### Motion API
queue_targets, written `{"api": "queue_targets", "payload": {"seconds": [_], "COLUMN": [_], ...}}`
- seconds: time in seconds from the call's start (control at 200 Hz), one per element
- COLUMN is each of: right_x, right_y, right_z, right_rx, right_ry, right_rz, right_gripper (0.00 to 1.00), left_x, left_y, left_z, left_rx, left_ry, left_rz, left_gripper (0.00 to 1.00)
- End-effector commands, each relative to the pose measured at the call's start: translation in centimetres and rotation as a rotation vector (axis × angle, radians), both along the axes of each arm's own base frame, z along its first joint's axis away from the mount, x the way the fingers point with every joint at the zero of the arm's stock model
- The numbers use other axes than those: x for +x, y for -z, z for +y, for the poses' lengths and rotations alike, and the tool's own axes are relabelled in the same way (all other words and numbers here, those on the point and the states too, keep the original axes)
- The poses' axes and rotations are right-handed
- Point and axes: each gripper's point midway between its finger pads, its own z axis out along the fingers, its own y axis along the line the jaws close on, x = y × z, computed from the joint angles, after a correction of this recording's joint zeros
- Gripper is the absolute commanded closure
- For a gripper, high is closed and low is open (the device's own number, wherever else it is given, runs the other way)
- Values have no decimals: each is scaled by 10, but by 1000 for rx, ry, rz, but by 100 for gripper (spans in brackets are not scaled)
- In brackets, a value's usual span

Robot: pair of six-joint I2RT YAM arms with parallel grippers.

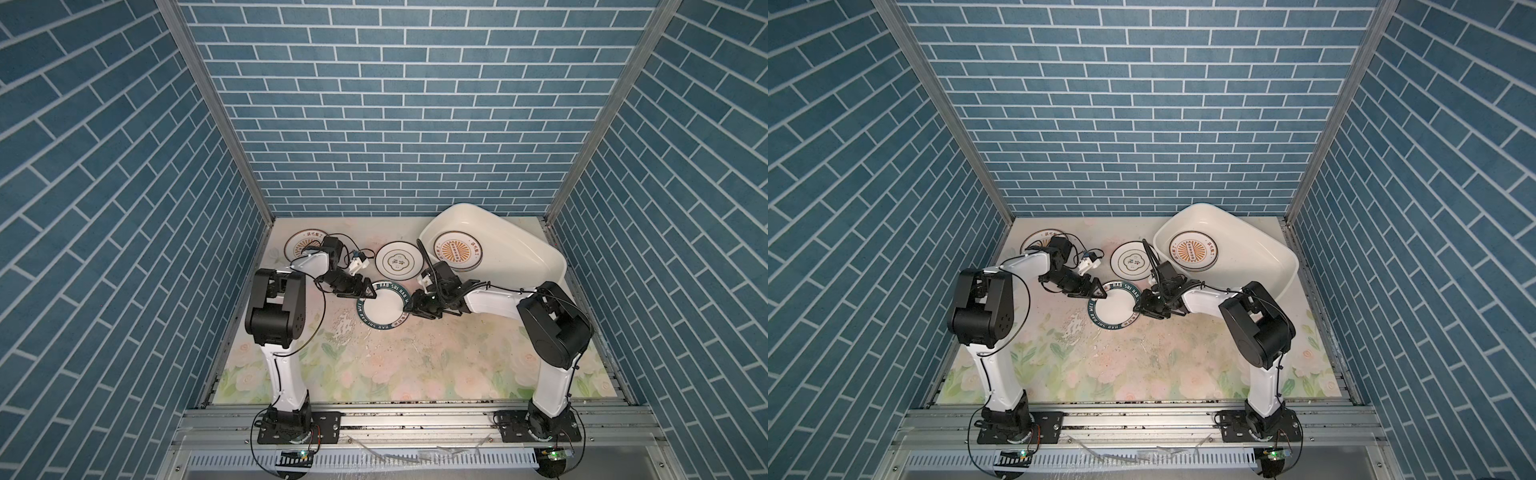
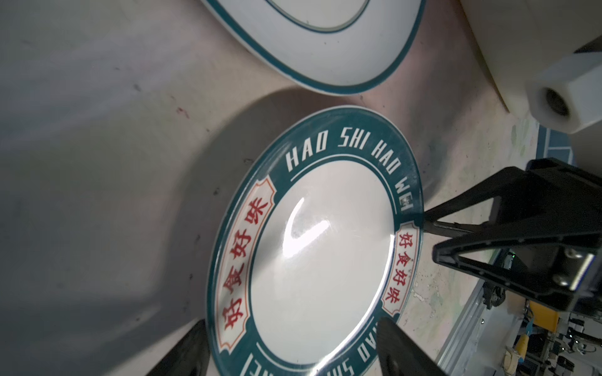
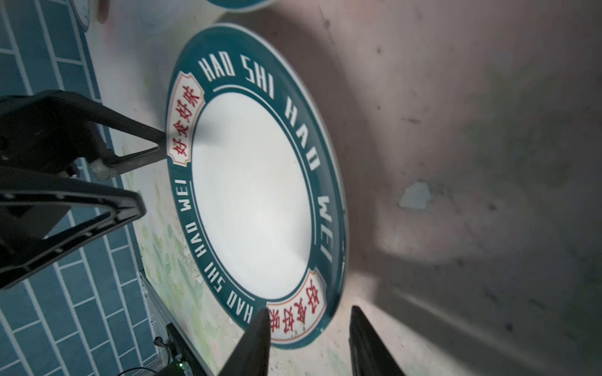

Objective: Place the plates into the plastic bin on the countertop
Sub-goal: Move the plate at the center of the table, then pick up the plate from the center of the table.

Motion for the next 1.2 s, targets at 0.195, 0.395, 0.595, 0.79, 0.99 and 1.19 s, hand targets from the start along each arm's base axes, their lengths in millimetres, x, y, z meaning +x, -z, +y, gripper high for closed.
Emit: {"api": "queue_targets", "payload": {"seconds": [0.195,0.395,0.595,0.79,0.99,1.19], "right_x": [-7,-6,1,5,8,10], "right_y": [17,14,3,-5,-13,-25], "right_z": [-12,-4,10,18,25,32], "right_rx": [-45,51,155,217,263,306], "right_ry": [33,44,55,65,62,45], "right_rz": [12,-16,-45,-50,-52,-64], "right_gripper": [58,58,59,59,60,62], "left_x": [-28,-30,-32,-33,-32,-32], "left_y": [-4,-3,0,2,3,1], "left_z": [-26,-27,-29,-30,-32,-34], "left_rx": [-21,-16,-31,-39,-52,-66], "left_ry": [107,107,102,101,90,92], "left_rz": [17,16,20,26,28,33], "left_gripper": [19,19,19,19,19,19]}}
